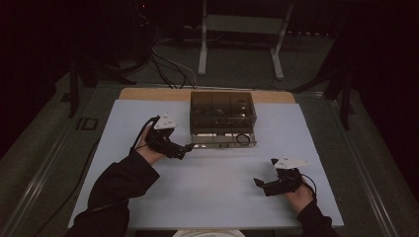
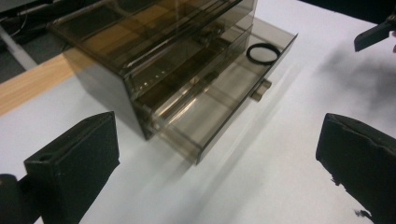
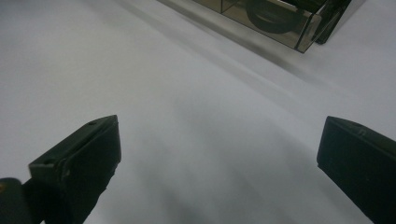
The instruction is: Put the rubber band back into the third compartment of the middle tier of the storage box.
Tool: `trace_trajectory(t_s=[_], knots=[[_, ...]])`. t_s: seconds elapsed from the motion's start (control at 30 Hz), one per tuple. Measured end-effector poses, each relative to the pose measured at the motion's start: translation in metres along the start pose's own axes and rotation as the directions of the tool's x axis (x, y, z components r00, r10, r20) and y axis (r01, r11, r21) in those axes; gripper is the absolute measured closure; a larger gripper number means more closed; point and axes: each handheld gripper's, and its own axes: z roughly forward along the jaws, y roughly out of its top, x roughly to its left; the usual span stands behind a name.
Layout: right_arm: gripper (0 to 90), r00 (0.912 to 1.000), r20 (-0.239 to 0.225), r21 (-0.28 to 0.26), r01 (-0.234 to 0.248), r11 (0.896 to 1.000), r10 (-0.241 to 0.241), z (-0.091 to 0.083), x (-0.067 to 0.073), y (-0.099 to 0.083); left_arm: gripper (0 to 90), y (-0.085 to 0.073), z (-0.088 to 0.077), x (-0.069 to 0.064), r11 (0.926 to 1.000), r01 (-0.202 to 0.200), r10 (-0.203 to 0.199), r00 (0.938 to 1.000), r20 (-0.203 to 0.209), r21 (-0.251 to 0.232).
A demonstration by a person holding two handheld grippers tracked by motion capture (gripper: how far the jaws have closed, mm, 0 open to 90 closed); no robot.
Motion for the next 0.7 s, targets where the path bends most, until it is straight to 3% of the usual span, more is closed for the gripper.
trace_trajectory(t_s=[0.27, 0.53, 0.7], knots=[[0.0, 1.0, 0.0, 0.0, -0.004, 1.0, 0.004, 0.0, 0.0, 0.0, 0.9, -0.024, -0.016, 0.009, 0.9994, 0.033, -0.033, 0.9987, -0.04, 0.005], [0.0, 1.0, -0.001, 0.0, -0.004, 1.0, 0.004, 0.0, 0.0, 0.0, 0.9, -0.042, -0.027, 0.014, 0.9975, 0.07, -0.07, 0.9962, -0.051, -0.01], [0.0, 1.0, 0.0, 0.0, -0.003, 1.0, 0.003, 0.0, 0.0, 0.0, 0.9, -0.05, -0.029, 0.013, 0.9975, 0.07, -0.071, 0.9961, -0.053, -0.008]])
